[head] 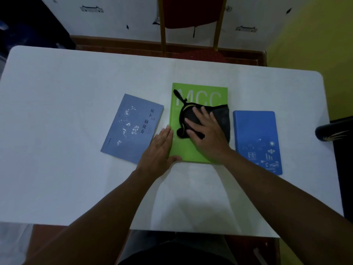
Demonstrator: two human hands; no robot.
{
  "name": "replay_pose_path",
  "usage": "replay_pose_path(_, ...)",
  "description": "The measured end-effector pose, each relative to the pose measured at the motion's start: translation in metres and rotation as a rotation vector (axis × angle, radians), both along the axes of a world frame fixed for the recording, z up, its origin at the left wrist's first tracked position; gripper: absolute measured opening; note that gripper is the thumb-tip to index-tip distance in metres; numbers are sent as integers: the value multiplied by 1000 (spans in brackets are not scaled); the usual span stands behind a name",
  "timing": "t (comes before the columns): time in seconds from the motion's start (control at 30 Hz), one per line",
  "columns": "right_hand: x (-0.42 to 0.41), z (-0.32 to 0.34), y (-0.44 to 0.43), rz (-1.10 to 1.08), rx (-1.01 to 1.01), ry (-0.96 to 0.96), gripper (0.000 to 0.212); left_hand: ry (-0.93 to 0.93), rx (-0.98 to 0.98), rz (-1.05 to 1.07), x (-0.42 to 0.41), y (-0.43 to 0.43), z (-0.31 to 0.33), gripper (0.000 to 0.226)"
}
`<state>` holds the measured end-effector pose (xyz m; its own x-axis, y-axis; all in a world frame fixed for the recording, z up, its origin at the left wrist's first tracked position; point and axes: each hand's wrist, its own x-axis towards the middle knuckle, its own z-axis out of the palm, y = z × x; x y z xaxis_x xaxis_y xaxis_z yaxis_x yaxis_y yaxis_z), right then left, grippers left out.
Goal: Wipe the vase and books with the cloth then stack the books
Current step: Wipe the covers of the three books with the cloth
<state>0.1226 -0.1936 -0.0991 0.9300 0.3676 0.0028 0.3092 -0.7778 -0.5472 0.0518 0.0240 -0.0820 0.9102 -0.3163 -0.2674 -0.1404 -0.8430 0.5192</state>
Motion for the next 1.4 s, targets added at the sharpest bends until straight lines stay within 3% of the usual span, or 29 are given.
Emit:
replay_pose_path(0.27,73,9,2,-103,-192,116,53,-8,22,-41,3,7,3,105)
replay_pose_path(0.43,12,4,13,116,-136,24,51,16,3,-33,6,7,6,106)
replay_pose_path(0.63,-49,-11,-32,205,1,-166,40,91,-53,50,7,4,4,112)
replay_pose_path(0.77,-21,-15,-54,235,-158,-304,41,96,-83,66,7,2,6,113)
replay_pose_path(0.93,58,-1,-27,50,-424,-109,59,93,-123,85,4,2,4,116)
replay_pose_path(1.1,95,2,16,1,-385,-16,60,106,-142,105,2,1,4,120)
replay_pose_path(1.4,-18,3,22,175,-311,-110,52,90,-178,141,5,4,-2,125)
